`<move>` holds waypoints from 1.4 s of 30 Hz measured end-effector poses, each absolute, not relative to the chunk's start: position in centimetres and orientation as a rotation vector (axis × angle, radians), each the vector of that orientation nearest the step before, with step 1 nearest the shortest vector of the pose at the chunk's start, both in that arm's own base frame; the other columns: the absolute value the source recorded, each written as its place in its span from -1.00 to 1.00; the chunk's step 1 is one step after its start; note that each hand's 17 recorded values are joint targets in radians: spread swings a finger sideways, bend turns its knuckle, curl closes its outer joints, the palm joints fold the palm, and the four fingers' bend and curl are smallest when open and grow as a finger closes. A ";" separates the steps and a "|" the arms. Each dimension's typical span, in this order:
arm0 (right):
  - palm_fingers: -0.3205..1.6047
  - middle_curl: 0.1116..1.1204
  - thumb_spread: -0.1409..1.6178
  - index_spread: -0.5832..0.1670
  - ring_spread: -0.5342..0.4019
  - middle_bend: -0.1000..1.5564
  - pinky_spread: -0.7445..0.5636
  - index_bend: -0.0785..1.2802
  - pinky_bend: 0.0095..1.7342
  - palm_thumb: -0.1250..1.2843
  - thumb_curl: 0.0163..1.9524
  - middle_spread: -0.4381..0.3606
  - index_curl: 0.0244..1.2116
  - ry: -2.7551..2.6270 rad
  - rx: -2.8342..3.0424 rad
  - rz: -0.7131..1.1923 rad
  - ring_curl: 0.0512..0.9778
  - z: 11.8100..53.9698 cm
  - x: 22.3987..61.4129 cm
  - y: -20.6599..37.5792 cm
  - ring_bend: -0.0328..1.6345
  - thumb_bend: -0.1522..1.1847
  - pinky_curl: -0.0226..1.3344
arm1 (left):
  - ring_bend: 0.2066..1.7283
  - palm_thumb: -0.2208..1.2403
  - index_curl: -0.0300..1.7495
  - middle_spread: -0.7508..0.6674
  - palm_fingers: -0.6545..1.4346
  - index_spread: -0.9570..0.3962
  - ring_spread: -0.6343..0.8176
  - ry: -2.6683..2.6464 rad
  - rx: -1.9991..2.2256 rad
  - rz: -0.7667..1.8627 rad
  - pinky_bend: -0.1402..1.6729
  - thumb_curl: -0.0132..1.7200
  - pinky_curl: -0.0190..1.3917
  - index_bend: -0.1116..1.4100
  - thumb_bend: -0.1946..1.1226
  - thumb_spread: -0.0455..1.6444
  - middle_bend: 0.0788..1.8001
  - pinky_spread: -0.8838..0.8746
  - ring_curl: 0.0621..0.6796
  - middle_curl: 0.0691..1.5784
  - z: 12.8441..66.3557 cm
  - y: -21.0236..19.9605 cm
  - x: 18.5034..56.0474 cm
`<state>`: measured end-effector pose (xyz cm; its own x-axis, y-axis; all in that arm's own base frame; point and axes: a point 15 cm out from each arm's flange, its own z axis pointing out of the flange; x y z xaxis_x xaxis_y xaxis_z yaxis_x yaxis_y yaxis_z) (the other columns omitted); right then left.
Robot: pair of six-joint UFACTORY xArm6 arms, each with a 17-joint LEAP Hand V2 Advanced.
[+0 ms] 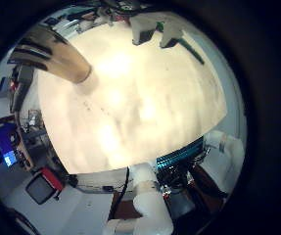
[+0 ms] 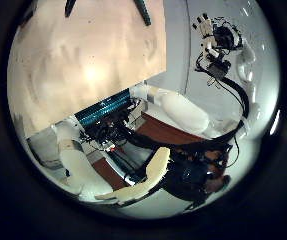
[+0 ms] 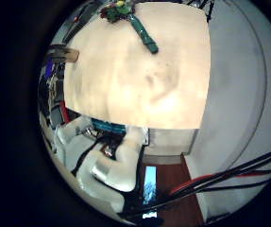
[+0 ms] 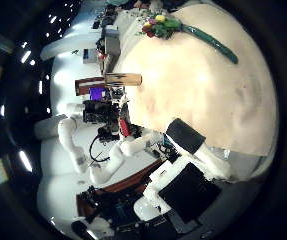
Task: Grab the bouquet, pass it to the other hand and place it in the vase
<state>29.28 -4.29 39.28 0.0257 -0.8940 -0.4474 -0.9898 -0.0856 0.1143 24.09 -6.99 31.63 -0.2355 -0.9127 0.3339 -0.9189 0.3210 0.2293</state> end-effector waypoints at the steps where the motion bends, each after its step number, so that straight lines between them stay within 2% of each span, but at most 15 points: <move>1: -0.42 -0.59 0.43 -0.16 0.53 -0.62 0.60 -0.66 -0.66 0.10 -0.62 0.30 -0.60 1.954 -2.072 0.615 -0.54 39.2 29.3 -4.1 -0.55 -0.81 -0.50 | -0.65 -0.43 -0.66 0.76 -0.40 0.62 0.70 -2.187 1.626 0.023 -0.55 -0.61 -0.53 -0.65 -0.76 -0.02 -0.88 0.68 -0.50 -0.73 31.7 -7.0 24.2; 17: -0.35 -0.54 0.45 0.04 0.50 -0.54 0.59 -0.64 -0.65 0.10 -0.62 0.35 -0.60 2.072 -1.959 0.584 -0.56 37.9 33.9 -0.9 -0.44 -0.80 -0.52 | -0.66 -0.43 -0.66 0.78 -0.40 0.62 0.71 -2.245 1.587 0.034 -0.55 -0.61 -0.53 -0.65 -0.76 -0.01 -0.87 0.69 -0.51 -0.73 32.5 -7.3 24.8; 19: -0.35 -0.54 0.45 0.06 0.36 -0.55 0.58 -0.64 -0.64 0.10 -0.62 0.35 -0.59 2.097 -1.936 0.589 -0.58 37.3 35.0 -0.8 -0.45 -0.80 -0.52 | -0.65 -0.43 -0.66 0.77 -0.40 0.62 0.71 -2.256 1.579 0.035 -0.55 -0.61 -0.53 -0.65 -0.76 -0.01 -0.87 0.69 -0.50 -0.73 32.6 -7.5 24.9; 20: -0.31 -0.55 0.45 0.06 0.30 -0.56 0.58 -0.69 -0.66 0.10 -0.62 0.32 -0.61 2.110 -1.926 0.593 -0.54 37.0 35.4 -0.7 -0.34 -0.80 -0.53 | -0.65 -0.43 -0.66 0.77 -0.40 0.62 0.71 -2.259 1.578 0.037 -0.55 -0.61 -0.53 -0.65 -0.76 -0.01 -0.87 0.69 -0.50 -0.73 32.7 -7.5 25.0; 21: -0.30 -0.51 0.45 0.08 0.45 -0.47 0.57 -0.67 -0.68 0.10 -0.62 0.38 -0.62 2.125 -1.914 0.593 -0.56 36.7 36.0 -0.5 -0.36 -0.80 -0.54 | -0.65 -0.43 -0.66 0.76 -0.40 0.62 0.71 -2.264 1.576 0.042 -0.55 -0.61 -0.53 -0.65 -0.76 -0.01 -0.87 0.69 -0.50 -0.73 32.7 -7.5 25.2; 25: -0.35 -0.50 0.44 0.13 0.53 -0.47 0.57 -0.64 -0.63 0.11 -0.61 0.39 -0.59 2.157 -1.881 0.585 -0.58 35.2 38.1 -0.7 -0.44 -0.80 -0.53 | -0.65 -0.43 -0.66 0.76 -0.39 0.62 0.70 -2.268 1.562 0.042 -0.55 -0.61 -0.53 -0.65 -0.76 -0.01 -0.87 0.68 -0.50 -0.72 32.9 -7.8 25.8; 26: -0.28 -0.48 0.44 0.15 0.55 -0.40 0.57 -0.67 -0.68 0.11 -0.61 0.35 -0.60 2.162 -1.873 0.574 -0.58 34.9 38.6 -0.8 -0.38 -0.80 -0.55 | -0.66 -0.43 -0.66 0.76 -0.39 0.62 0.71 -2.271 1.555 0.038 -0.55 -0.61 -0.53 -0.65 -0.76 -0.01 -0.87 0.68 -0.51 -0.72 32.8 -7.9 25.8; 27: -0.28 -0.47 0.44 0.14 0.36 -0.40 0.57 -0.67 -0.69 0.12 -0.61 0.08 -0.61 2.168 -1.861 0.558 -0.56 34.6 39.0 -0.9 -0.32 -0.80 -0.56 | -0.66 -0.43 -0.66 0.76 -0.39 0.62 0.71 -2.270 1.555 0.035 -0.55 -0.61 -0.53 -0.65 -0.76 -0.01 -0.87 0.69 -0.51 -0.72 32.8 -7.9 25.9; 28: -0.35 -0.53 0.44 0.14 0.27 -0.52 0.56 -0.67 -0.65 0.12 -0.61 0.09 -0.60 2.172 -1.850 0.538 -0.51 34.4 39.5 -1.1 -0.26 -0.80 -0.54 | -0.66 -0.43 -0.66 0.76 -0.39 0.62 0.71 -2.271 1.554 0.036 -0.56 -0.61 -0.53 -0.65 -0.76 -0.01 -0.87 0.68 -0.52 -0.72 32.8 -7.9 26.1; 30: -0.34 -0.53 0.44 0.14 0.03 -0.56 0.50 -0.67 -0.61 0.13 -0.61 0.06 -0.61 2.178 -1.825 0.479 -0.50 33.9 41.0 -1.7 -0.23 -0.80 -0.53 | -0.67 -0.43 -0.66 0.76 -0.39 0.62 0.71 -2.268 1.549 0.035 -0.56 -0.61 -0.53 -0.65 -0.76 -0.01 -0.87 0.68 -0.52 -0.72 32.8 -8.0 26.2; 31: -0.26 -0.48 0.44 0.15 -0.06 -0.45 0.45 -0.67 -0.61 0.15 -0.61 -0.24 -0.62 2.180 -1.815 0.458 -0.51 33.7 41.6 -2.0 -0.22 -0.80 -0.54 | -0.67 -0.43 -0.66 0.76 -0.39 0.62 0.71 -2.266 1.547 0.033 -0.56 -0.61 -0.53 -0.65 -0.76 -0.01 -0.87 0.68 -0.52 -0.72 32.8 -8.0 26.2; 32: -0.29 -0.43 0.44 0.21 0.02 -0.34 0.41 -0.66 -0.61 0.17 -0.61 0.20 -0.61 2.180 -1.812 0.445 -0.53 33.5 42.0 -2.0 -0.28 -0.80 -0.54 | -0.67 -0.43 -0.66 0.76 -0.39 0.62 0.71 -2.264 1.544 0.029 -0.56 -0.61 -0.53 -0.65 -0.76 -0.01 -0.87 0.68 -0.52 -0.72 32.7 -8.0 26.2; 37: -0.39 -0.43 0.43 0.17 0.04 -0.35 0.43 -0.63 -0.60 0.19 -0.60 0.50 -0.59 2.152 -1.836 0.410 -0.54 32.9 43.1 -1.2 -0.30 -0.80 -0.54 | -0.67 -0.43 -0.66 0.76 -0.39 0.63 0.70 -2.254 1.540 0.021 -0.56 -0.61 -0.53 -0.64 -0.76 -0.01 -0.87 0.68 -0.51 -0.72 32.3 -8.0 26.4; 39: -0.45 -0.50 0.43 0.16 0.03 -0.50 0.45 -0.65 -0.54 0.20 -0.60 0.45 -0.58 2.162 -1.831 0.418 -0.53 31.7 43.0 -1.3 -0.30 -0.80 -0.52 | -0.68 -0.43 -0.65 0.76 -0.39 0.63 0.70 -2.251 1.540 0.019 -0.56 -0.61 -0.53 -0.64 -0.76 -0.01 -0.87 0.68 -0.51 -0.72 32.2 -7.9 26.4; 42: -0.44 -0.51 0.43 0.13 0.02 -0.50 0.46 -0.66 -0.54 0.21 -0.60 0.27 -0.57 2.183 -1.815 0.423 -0.55 29.3 42.5 -1.5 -0.33 -0.80 -0.53 | -0.67 -0.43 -0.66 0.76 -0.39 0.63 0.71 -2.248 1.540 0.018 -0.56 -0.61 -0.52 -0.65 -0.76 -0.01 -0.87 0.69 -0.51 -0.72 32.1 -8.1 26.5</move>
